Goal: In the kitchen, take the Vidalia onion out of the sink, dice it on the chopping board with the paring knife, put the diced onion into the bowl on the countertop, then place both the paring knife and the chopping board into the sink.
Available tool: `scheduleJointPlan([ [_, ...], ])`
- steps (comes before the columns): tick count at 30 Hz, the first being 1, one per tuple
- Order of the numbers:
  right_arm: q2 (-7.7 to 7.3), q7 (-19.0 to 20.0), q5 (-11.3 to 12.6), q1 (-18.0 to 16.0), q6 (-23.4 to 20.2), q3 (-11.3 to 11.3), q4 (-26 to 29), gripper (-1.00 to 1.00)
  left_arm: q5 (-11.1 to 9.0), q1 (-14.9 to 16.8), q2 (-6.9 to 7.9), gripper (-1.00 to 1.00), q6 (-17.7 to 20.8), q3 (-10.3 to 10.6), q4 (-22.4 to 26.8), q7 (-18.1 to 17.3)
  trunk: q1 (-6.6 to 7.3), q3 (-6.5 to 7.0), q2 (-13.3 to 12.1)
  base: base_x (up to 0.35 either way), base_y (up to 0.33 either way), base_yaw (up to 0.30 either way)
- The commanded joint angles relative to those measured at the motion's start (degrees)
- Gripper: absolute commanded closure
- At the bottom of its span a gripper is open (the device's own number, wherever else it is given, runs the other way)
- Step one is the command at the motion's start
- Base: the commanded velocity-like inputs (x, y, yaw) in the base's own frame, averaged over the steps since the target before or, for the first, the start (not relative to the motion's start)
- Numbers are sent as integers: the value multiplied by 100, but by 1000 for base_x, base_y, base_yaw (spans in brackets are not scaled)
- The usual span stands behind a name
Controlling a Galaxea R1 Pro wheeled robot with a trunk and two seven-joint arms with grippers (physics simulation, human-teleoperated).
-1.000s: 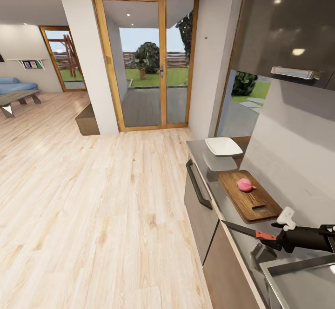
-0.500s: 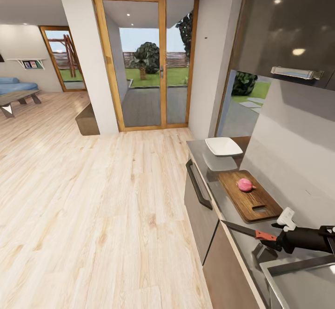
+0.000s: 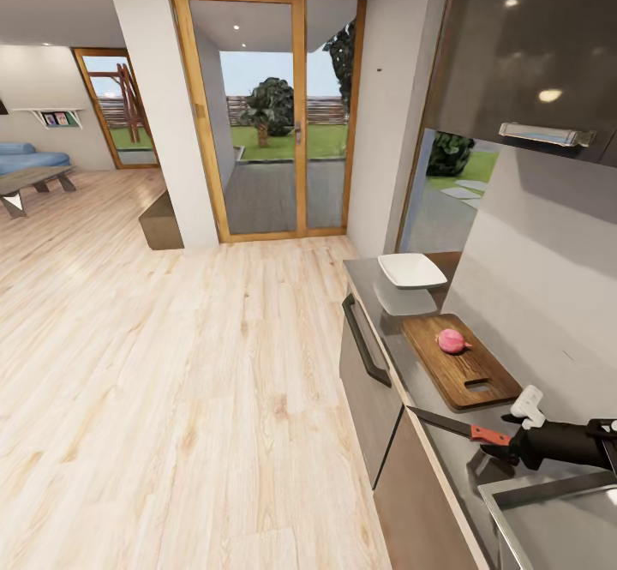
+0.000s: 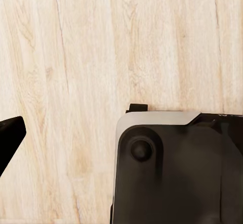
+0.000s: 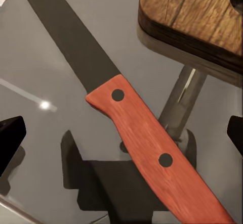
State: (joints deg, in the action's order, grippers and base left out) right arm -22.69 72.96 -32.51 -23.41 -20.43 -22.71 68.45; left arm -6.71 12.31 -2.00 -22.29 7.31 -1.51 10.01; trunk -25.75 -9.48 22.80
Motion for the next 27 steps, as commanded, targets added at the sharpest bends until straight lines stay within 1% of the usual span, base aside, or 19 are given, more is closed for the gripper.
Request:
scheduleJointPlan([
  [1, 1, 28, -19, -6, -58, -6, 5, -100, -58, 8, -3, -100, -33, 51, -16, 10, -3, -12, 12, 0, 0, 0],
  [9, 1, 6, -19, -6, 26, -6, -26, -100, -58, 8, -3, -100, -32, 51, -16, 10, -3, -12, 12, 0, 0, 0],
  [17, 1, -120, -19, -6, 97, -1, -131, -100, -58, 8, -3, -100, -34, 51, -16, 10, -3, -12, 12, 0, 0, 0],
  [27, 1, -183, -19, -6, 109, -5, -156, -100, -58, 8, -3, -100, -31, 51, -16, 10, -3, -12, 12, 0, 0, 0],
])
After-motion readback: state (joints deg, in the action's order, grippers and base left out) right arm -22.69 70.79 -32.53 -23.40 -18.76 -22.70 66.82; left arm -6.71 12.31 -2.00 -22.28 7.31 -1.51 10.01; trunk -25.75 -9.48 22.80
